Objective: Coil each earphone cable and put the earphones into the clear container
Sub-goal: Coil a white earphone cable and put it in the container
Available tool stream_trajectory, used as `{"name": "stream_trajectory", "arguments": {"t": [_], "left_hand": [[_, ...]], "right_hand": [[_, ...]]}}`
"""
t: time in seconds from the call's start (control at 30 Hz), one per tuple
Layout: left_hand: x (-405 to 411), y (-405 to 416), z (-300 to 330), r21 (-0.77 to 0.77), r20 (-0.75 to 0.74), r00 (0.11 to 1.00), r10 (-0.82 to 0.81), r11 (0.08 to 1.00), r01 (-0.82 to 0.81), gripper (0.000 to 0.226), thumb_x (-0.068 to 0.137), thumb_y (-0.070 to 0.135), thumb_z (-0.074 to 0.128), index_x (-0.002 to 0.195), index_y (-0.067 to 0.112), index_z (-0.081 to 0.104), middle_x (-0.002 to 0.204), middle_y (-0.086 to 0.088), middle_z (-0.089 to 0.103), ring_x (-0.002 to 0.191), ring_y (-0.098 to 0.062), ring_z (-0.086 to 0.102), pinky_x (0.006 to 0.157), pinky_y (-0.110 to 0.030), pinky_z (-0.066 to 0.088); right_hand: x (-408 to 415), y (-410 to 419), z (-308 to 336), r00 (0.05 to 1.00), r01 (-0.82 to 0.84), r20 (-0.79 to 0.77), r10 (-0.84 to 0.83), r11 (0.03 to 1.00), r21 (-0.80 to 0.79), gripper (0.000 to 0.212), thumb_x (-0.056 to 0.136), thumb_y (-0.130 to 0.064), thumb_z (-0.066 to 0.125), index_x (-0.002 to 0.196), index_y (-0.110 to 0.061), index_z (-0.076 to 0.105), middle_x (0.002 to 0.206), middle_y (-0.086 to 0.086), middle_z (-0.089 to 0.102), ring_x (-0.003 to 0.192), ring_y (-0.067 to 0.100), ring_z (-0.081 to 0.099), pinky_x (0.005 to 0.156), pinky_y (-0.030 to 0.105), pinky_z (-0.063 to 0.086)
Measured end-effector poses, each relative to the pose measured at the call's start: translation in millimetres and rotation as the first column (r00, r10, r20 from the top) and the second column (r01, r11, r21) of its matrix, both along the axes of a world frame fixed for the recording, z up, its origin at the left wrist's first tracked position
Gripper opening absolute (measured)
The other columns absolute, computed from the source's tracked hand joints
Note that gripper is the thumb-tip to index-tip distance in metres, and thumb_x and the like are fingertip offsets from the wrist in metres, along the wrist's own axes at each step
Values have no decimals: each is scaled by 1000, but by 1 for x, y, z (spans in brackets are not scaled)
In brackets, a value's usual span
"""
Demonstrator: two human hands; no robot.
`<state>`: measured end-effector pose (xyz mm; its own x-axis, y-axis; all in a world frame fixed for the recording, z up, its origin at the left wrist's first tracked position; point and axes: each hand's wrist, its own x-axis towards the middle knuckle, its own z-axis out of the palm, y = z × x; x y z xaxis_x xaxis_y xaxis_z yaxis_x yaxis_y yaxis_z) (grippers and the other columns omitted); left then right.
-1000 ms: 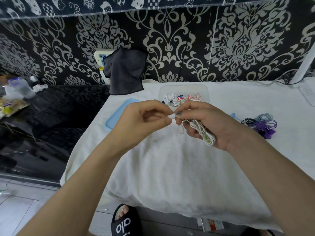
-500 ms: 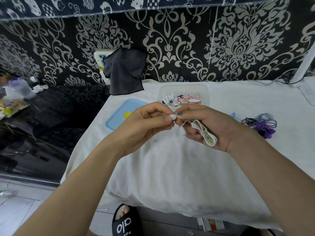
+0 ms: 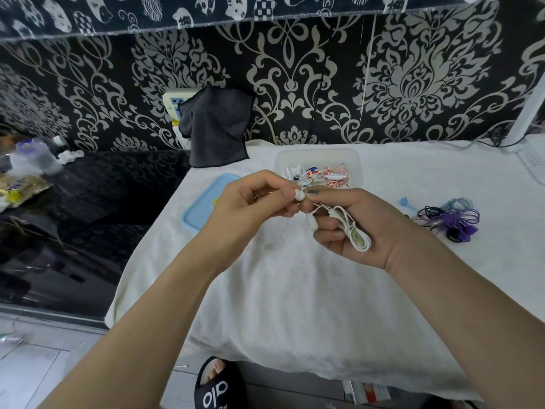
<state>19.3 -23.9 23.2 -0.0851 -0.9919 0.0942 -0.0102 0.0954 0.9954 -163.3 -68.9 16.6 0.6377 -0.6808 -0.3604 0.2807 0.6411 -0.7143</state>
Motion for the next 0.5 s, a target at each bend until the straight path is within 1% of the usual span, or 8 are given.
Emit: {"name": "stream_trajectory", "arguments": {"t": [0.07,0.13,0.2,0.27,0.37,0.5], "left_hand": [[0,1,0,-15,22,1000,3,1000,-3,13,98,4,60,91,7,70,87,-11,74,82,-19,64,84,-32,54],[0,0,0,-18,38,999,-2,1000,3,9,97,5,61,94,5,69,88,-14,74,82,-21,64,83,-33,53],[0,0,0,-12,32,999,-3,1000,3,10,96,8,60,98,3,67,88,-13,74,82,-21,64,83,-32,52],[-1,0,0,-4,15,1000,0,1000,0,11,94,11,58,100,5,66,88,-12,74,82,-21,64,83,-32,52],[-2,-1,1,-8,7,1000,-1,1000,1,12,96,13,56,99,5,64,89,-13,74,84,-22,64,83,-32,52],[-2,-2,1,11,-17,1000,7,1000,-7,23,100,18,49,102,3,66,92,-16,73,86,-22,64,83,-30,53]], "right_hand": [[0,1,0,1000,0,9,-1,1000,13,5,89,-9,61,90,-9,66,73,1,59,40,4,36,41,14,22],[0,2,0,1000,-1,19,0,1000,18,6,86,-10,63,92,-9,66,73,1,59,40,4,36,41,14,22],[1,2,0,1000,-3,22,3,1000,13,8,81,-11,66,89,-10,68,73,1,59,42,4,35,42,15,21],[1,3,0,999,-2,33,2,1000,14,6,80,-11,67,85,-10,71,73,1,59,43,4,35,43,15,20],[2,2,0,999,11,45,-12,999,33,4,86,-10,65,86,-11,70,73,0,60,44,4,35,41,15,22],[2,-1,-1,999,16,43,-18,999,46,8,92,-10,62,89,-10,69,74,0,59,45,4,36,39,14,24]]}}
